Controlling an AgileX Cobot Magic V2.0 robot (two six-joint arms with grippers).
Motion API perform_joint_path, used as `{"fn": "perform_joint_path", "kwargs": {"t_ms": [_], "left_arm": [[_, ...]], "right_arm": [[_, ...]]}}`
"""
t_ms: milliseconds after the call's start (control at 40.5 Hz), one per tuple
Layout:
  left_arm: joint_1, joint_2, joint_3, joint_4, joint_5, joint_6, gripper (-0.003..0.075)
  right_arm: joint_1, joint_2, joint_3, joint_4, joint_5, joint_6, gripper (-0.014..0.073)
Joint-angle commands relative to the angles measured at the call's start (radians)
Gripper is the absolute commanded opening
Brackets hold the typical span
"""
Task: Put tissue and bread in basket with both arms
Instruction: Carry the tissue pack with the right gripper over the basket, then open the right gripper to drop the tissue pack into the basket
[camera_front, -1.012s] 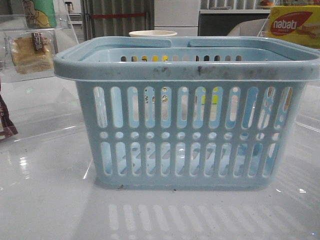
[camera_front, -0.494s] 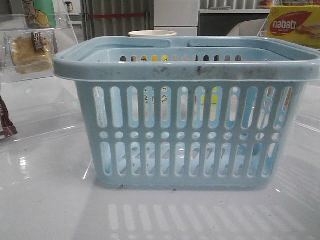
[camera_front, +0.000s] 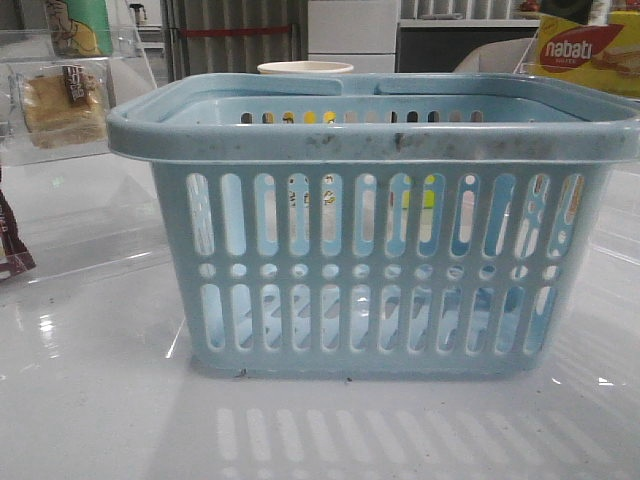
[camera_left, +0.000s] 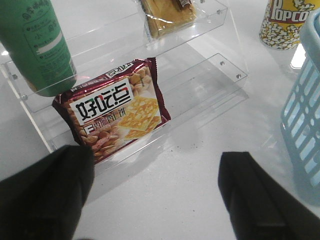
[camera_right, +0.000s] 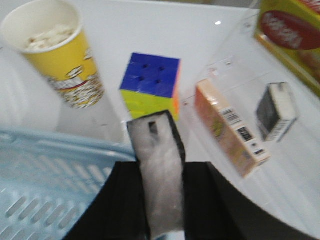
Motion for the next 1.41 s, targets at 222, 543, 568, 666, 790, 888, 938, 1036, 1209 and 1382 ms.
{"fn": "perform_joint_path", "kwargs": {"t_ms": [222, 543, 568, 666, 790, 888, 938, 1036, 1209, 1382], "left_arm": [[-0.005, 0.002, -0.035, -0.001, -0.084, -0.003, 0.0571], [-0.005, 0.002, -0.035, -0.001, -0.074, -0.003, 0.0571], [-0.005, 0.002, -0.035, -0.001, -0.074, -0.003, 0.0571], [-0.005, 0.002, -0.035, -0.002, -0.073, -0.003, 0.0571], [-0.005, 0.002, -0.035, -0.002, -0.073, -0.003, 0.0571], [-0.005, 0.002, -0.035, -0.002, -0.073, -0.003, 0.0571], [-0.005, 0.002, -0.035, -0.002, -0.073, -0.003, 0.0571], [-0.005, 0.002, -0.035, -0.002, -0.073, -0.003, 0.0571], [-0.005, 0.002, -0.035, -0.002, -0.073, -0.003, 0.0571], [-0.005, 0.002, -0.035, -0.002, -0.073, -0.003, 0.0571]], "right_arm": [[0.223, 0.035, 0.011, 0.000, -0.018, -0.029, 0.0200], [0.249, 0.174, 0.012, 0.046, -0.023, -0.029, 0.0277], [0.249, 0.179, 0.012, 0.048, -0.023, -0.029, 0.0312], [0.249, 0.182, 0.012, 0.049, -0.021, -0.029, 0.0442], [0.249, 0.166, 0.012, 0.049, -0.016, -0.029, 0.0477], [0.252, 0.133, 0.012, 0.049, -0.001, -0.033, 0.0477], [0.256, 0.107, 0.012, 0.049, 0.010, -0.047, 0.0477], [0.282, 0.046, 0.021, 0.049, 0.035, -0.092, 0.0477], [0.335, -0.098, 0.094, 0.049, 0.029, -0.112, 0.0477], [0.339, -0.247, 0.194, 0.047, 0.029, -0.112, 0.0477]]}}
